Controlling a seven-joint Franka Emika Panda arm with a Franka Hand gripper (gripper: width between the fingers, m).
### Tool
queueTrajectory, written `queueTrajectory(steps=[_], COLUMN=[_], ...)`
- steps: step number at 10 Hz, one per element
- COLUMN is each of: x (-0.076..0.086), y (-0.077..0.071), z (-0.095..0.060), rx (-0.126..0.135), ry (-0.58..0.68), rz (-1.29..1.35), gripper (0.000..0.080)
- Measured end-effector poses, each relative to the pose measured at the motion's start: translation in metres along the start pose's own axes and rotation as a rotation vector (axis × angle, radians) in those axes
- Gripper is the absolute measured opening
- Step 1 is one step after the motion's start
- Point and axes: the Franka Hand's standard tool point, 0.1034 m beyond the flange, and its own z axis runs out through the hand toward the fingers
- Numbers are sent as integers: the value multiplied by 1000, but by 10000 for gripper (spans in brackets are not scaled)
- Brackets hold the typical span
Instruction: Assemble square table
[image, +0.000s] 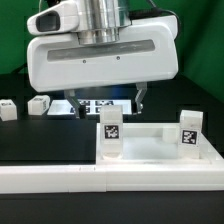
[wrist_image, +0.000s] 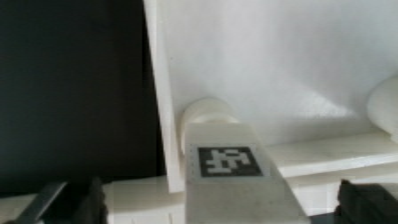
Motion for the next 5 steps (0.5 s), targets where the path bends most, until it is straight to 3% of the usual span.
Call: queueTrajectory(steps=[1,2,4,5], x=[-8,0,4,4], y=[-2,-6,-20,-17], z=[1,1,8,8], rx=[41,45,25,24], ry=[-114,-128,-101,-101], rz=[26,43,39,43], gripper=[648,648,648,648])
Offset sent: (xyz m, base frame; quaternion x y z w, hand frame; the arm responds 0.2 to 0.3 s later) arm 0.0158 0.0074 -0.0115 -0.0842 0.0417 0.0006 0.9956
